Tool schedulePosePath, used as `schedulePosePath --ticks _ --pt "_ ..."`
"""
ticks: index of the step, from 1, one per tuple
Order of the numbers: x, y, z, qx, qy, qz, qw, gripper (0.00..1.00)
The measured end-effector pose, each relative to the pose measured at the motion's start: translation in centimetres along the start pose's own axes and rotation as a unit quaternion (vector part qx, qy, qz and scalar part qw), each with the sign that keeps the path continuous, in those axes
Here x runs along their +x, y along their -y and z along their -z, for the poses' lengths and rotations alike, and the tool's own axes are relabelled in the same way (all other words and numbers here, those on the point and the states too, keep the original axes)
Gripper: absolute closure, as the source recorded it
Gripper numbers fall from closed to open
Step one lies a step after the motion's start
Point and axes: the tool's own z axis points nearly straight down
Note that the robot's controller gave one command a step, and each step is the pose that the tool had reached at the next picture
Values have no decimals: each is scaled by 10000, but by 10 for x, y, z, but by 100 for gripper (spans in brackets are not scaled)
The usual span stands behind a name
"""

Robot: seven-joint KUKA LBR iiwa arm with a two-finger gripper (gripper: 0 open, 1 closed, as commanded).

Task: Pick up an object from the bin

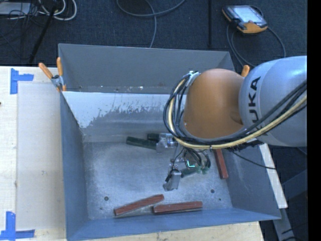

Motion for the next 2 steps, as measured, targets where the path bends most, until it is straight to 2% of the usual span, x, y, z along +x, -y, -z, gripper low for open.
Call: schedulePosePath --ticks 1,2 --pt "-2 0 4 -3 36 -12 10000 0" --pt "13 2 -47 -3 66 210 9998 0"
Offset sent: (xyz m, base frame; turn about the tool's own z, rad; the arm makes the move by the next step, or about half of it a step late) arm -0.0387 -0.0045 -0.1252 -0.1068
